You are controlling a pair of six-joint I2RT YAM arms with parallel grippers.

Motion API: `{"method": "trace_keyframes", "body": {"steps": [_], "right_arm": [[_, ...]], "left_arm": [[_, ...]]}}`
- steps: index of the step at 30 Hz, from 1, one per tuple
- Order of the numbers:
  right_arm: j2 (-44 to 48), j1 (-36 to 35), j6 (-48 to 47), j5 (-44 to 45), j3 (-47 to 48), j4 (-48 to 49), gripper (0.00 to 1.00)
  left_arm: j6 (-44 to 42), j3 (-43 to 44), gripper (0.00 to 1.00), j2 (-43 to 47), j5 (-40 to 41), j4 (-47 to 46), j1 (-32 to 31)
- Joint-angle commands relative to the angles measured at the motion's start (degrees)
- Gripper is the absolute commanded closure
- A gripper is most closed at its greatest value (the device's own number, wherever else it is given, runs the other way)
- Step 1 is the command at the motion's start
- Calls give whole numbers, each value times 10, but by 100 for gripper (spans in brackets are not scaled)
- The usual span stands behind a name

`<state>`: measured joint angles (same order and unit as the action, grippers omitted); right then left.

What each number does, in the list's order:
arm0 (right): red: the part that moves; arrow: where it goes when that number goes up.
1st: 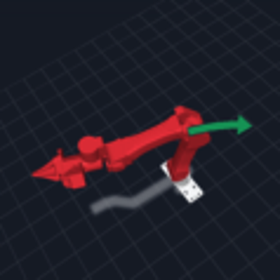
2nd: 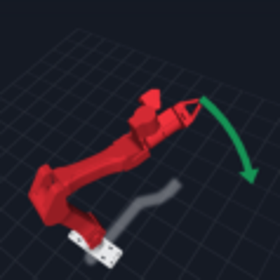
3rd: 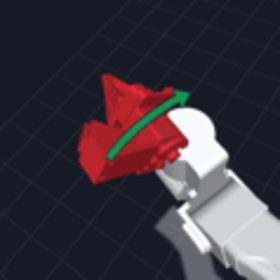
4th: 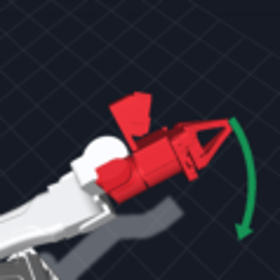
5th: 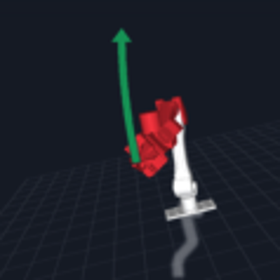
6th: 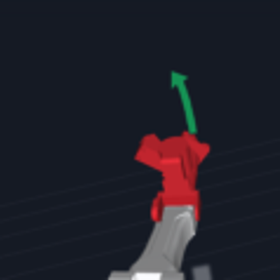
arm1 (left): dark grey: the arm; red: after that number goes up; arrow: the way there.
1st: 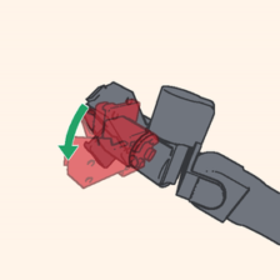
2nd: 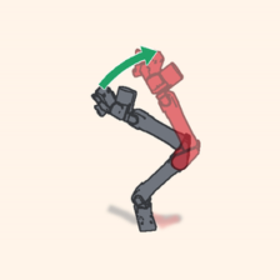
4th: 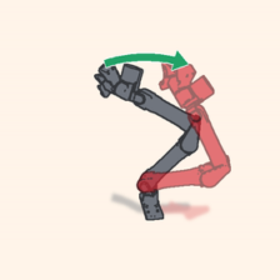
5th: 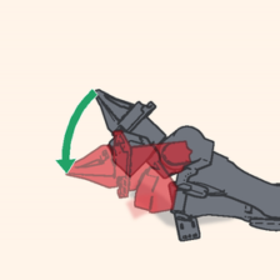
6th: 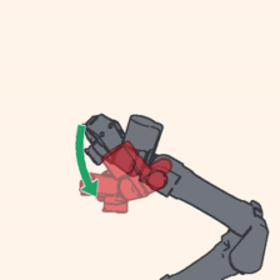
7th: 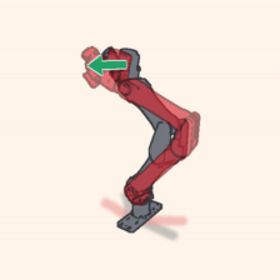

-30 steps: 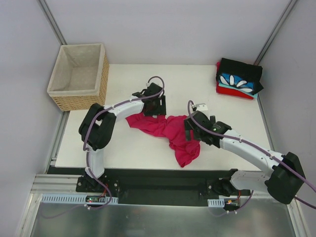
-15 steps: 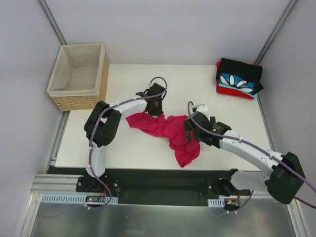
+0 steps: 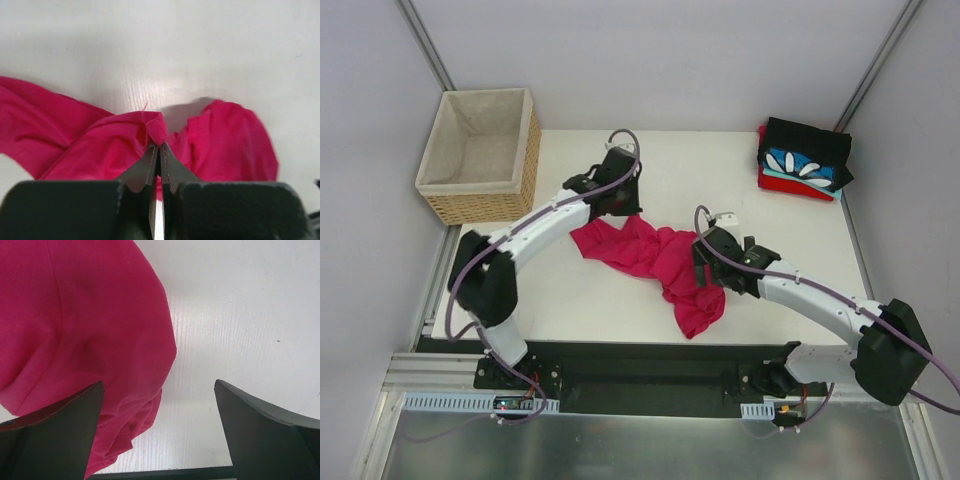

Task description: Fold and stack the t-shirts

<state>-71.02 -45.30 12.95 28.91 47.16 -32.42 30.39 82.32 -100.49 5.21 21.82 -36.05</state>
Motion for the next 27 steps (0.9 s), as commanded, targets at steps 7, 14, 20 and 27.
{"method": "trace_keyframes", "body": {"steps": [7,14,20,27], "right_arm": [[-2,2,-5,35,75,3,3],[-3,3,0,18,81,4,3],[1,2,1,30,91,10,3],[-81,1,9,-55,129,67,3]], "left_arm": [[-32,52,100,254,55,133,-3],[-24,13,100,336,91,169,-3],[-12,-28,100,384,96,185,-4],[9,-106,100,407,106,186,-4]]}}
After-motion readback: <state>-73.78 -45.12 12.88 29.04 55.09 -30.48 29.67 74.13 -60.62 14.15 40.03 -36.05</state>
